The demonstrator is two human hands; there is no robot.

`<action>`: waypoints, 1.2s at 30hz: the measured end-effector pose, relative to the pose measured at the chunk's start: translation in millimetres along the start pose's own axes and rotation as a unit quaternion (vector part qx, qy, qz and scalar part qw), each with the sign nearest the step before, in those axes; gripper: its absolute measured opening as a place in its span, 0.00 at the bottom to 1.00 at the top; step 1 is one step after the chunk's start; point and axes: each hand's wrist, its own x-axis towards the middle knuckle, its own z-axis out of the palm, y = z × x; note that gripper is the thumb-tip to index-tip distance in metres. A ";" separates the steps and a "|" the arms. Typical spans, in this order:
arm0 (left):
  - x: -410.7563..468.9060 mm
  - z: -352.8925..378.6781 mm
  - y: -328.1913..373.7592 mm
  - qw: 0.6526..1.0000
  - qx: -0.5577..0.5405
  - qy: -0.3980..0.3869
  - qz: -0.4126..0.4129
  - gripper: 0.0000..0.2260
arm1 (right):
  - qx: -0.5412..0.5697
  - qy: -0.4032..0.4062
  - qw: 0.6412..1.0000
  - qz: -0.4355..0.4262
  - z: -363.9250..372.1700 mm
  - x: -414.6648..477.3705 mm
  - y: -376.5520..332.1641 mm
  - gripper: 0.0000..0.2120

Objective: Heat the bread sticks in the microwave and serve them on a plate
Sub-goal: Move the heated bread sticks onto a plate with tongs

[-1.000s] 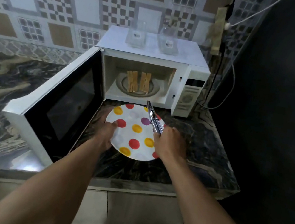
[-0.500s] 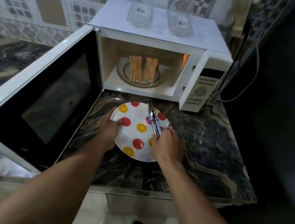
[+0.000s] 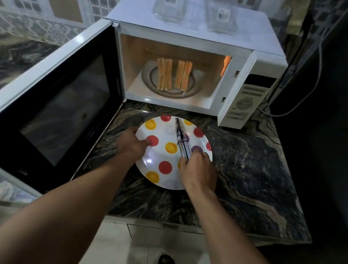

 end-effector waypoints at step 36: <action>-30.7 2.2 95.0 0.950 -0.224 -0.216 0.039 0.10 | 0.313 -0.075 0.946 0.040 -10.1 25.0 10.5 0.05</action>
